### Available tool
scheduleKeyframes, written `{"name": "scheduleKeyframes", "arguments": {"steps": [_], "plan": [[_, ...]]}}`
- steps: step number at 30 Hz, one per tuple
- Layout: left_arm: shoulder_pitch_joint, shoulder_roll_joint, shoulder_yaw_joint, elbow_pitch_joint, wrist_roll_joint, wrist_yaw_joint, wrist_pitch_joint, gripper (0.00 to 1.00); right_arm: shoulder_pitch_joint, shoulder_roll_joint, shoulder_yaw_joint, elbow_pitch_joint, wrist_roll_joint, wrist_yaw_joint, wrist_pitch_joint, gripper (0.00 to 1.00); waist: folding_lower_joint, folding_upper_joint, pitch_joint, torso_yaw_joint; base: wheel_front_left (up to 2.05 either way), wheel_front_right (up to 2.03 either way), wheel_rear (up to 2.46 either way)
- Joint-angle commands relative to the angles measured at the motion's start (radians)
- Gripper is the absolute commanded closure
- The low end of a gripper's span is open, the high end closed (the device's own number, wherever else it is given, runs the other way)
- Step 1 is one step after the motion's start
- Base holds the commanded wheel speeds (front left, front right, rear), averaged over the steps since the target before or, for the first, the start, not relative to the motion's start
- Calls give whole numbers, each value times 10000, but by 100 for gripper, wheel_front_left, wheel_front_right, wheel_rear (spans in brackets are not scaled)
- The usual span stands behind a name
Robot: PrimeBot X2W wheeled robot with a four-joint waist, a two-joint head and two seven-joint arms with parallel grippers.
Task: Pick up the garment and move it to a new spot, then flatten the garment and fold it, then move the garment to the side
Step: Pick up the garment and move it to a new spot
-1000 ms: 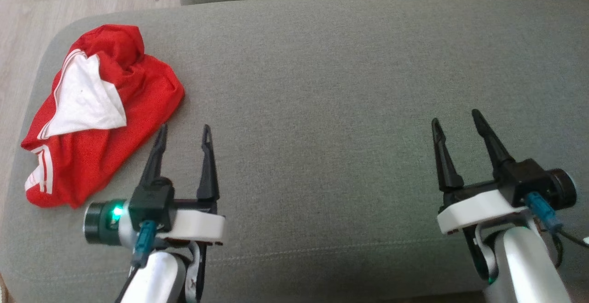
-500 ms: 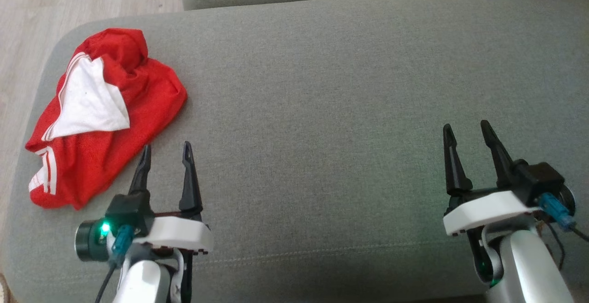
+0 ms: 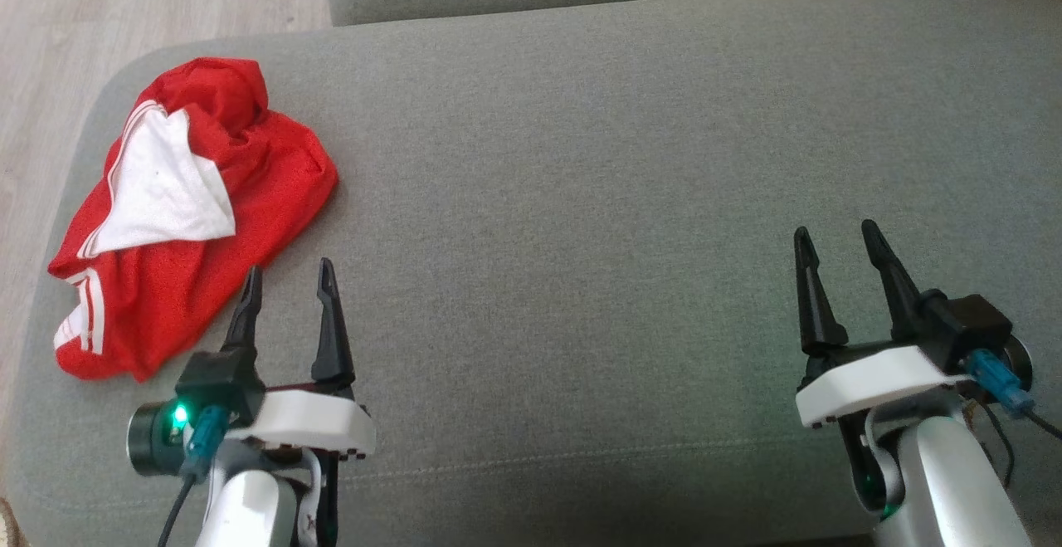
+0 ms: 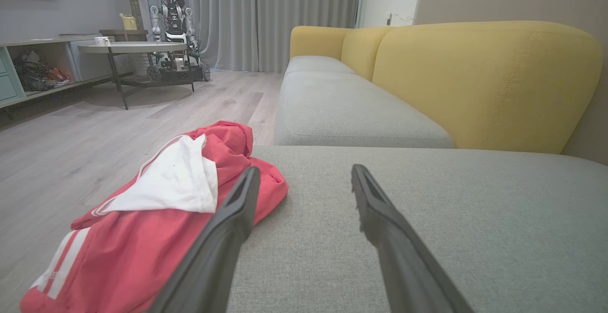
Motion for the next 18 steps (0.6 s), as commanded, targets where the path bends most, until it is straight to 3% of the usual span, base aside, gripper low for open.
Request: {"name": "scheduleKeyframes", "arguments": {"steps": [1, 18], "plan": [[-225, 18, 313, -280, -53, -28, -122, 0, -458, -100, 279, -274, 17, -2, -91, 0, 0, 0, 2, -2, 0, 0, 0], [-257, 15, 230, 29, -264, -144, -122, 0, -416, -100, 327, -266, 60, -2, -92, 0, 0, 0, -21, 9, 0, 0, 0]]}}
